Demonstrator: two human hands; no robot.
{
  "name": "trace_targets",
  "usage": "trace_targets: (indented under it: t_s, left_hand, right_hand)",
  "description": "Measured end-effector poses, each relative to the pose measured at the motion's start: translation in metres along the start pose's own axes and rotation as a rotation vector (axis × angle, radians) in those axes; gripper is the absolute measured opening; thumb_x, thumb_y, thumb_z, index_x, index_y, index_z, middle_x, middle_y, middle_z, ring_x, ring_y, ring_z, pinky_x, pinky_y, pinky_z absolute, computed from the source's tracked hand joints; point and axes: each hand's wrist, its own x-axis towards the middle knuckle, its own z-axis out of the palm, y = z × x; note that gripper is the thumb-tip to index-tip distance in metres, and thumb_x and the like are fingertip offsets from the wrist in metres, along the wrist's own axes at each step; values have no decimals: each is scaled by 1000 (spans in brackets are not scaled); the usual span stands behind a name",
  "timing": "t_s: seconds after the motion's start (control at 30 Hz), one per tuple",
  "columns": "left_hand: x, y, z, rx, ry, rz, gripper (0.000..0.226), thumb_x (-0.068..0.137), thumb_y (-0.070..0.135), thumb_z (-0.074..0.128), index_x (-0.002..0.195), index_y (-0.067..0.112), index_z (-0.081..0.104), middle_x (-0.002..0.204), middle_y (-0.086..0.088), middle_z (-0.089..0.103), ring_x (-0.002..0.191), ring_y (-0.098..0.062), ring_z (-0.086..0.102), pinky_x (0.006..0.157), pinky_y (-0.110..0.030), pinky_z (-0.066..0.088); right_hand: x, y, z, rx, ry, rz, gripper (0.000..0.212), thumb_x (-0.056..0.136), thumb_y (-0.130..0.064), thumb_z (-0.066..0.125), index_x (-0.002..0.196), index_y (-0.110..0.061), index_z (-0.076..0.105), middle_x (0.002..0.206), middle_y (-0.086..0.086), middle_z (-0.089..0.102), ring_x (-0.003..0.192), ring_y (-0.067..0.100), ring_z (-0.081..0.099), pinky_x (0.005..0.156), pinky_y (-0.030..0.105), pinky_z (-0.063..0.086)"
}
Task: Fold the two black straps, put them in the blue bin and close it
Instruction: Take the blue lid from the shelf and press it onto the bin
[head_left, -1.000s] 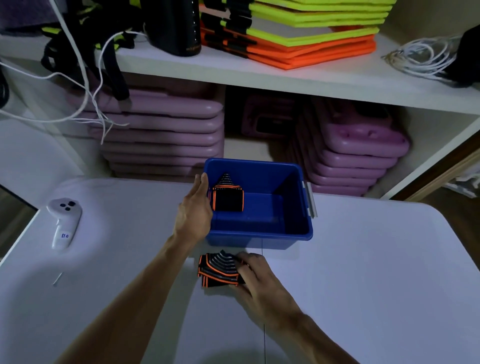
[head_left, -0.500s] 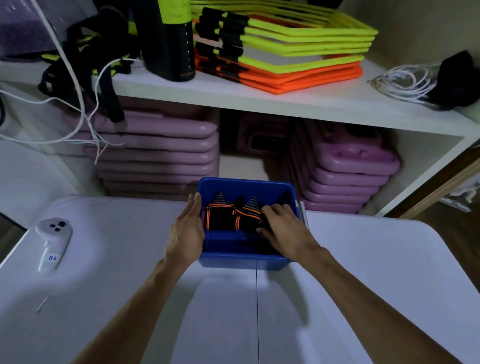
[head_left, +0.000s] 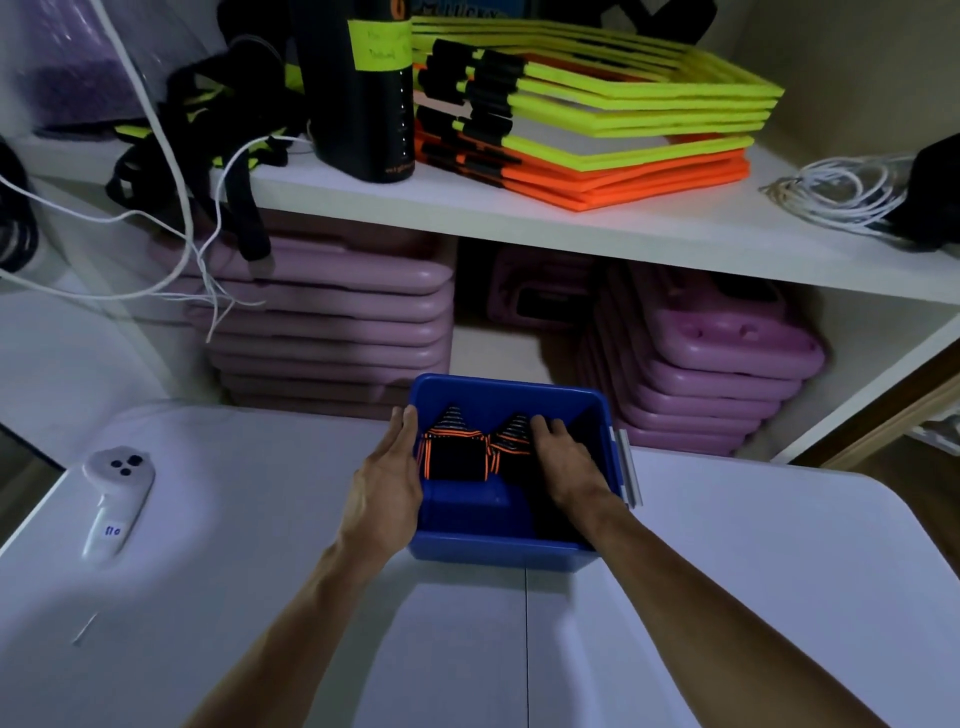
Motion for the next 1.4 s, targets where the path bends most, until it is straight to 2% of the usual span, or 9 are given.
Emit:
trace_targets:
  t_s: [0.17, 0.23, 0.37, 0.5, 0.73, 0.93, 1.23, 1.33, 1.4]
  left_hand:
    - [0, 4, -3, 47, -33, -11, 63, 92, -5, 41, 150, 14, 24, 157, -10, 25, 109, -37, 62, 90, -47, 53]
    - [3, 3, -3, 65, -53, -11, 60, 93, -3, 41, 150, 11, 25, 157, -13, 23, 123, -40, 53, 100, -49, 47]
    - [13, 8, -10, 275, -70, 43, 58, 98, 32, 41, 150, 12, 24, 159, -18, 15, 146, -36, 20, 110, -52, 37]
    - [27, 60, -39, 376, -68, 138, 77, 89, 61, 18, 148, 13, 30, 158, -20, 19, 145, -37, 22, 112, -50, 31]
    - [93, 214, -111, 377, 17, 407, 89, 78, 63, -7, 152, 19, 13, 162, -11, 2, 150, -26, 1, 118, -48, 19]
    - [135, 358, -193, 290, 216, 646, 62, 99, 52, 24, 152, 21, 16, 162, -6, 5, 150, -21, 2, 120, -43, 17]
    - [168, 523, -277, 214, 503, 877, 54, 100, 43, 30, 146, 16, 33, 155, -10, 30, 144, -25, 23, 115, -43, 23]
    - [187, 569, -286, 221, 529, 896, 52, 100, 41, 31, 145, 15, 35, 153, -11, 34, 142, -26, 27, 113, -44, 25]
    - [200, 596, -289, 222, 513, 892, 51, 101, 39, 31, 145, 14, 35, 153, -13, 32, 143, -28, 26, 113, -45, 24]
  right_hand:
    - [-10, 1, -5, 71, -9, 22, 72, 86, -4, 63, 143, -20, 20, 123, 19, 52, 105, 41, 60, 90, 49, 51]
    - [-19, 0, -14, 131, -15, 15, 91, 84, -13, 70, 151, -23, 10, 131, 18, 48, 112, 40, 58, 95, 49, 48]
    - [-40, -4, -49, 234, 82, -29, 76, 91, -31, 64, 152, -19, 19, 141, 13, 43, 121, 34, 53, 101, 43, 44]
    - [-56, -6, -103, 228, 198, -47, 65, 95, -41, 56, 149, -19, 28, 144, 10, 39, 126, 31, 49, 101, 38, 43]
    - [-76, -17, -255, 122, 526, -18, 65, 93, -48, 55, 146, -14, 37, 143, 17, 42, 138, 33, 35, 113, 40, 32]
    - [-119, -35, -417, -69, 863, 32, 59, 95, -54, 47, 136, -13, 45, 134, 14, 51, 132, 33, 38, 111, 38, 31]
    - [-172, -42, -601, -124, 1188, 136, 53, 95, -54, 46, 133, -16, 49, 133, 12, 51, 123, 34, 44, 100, 46, 42]
    - [-169, -29, -640, -191, 1284, 154, 47, 95, -54, 45, 124, -18, 53, 123, 9, 54, 116, 30, 47, 97, 45, 45]
    - [-160, -22, -661, -208, 1258, 156, 49, 96, -54, 44, 131, -19, 51, 130, 9, 52, 121, 29, 46, 100, 45, 42]
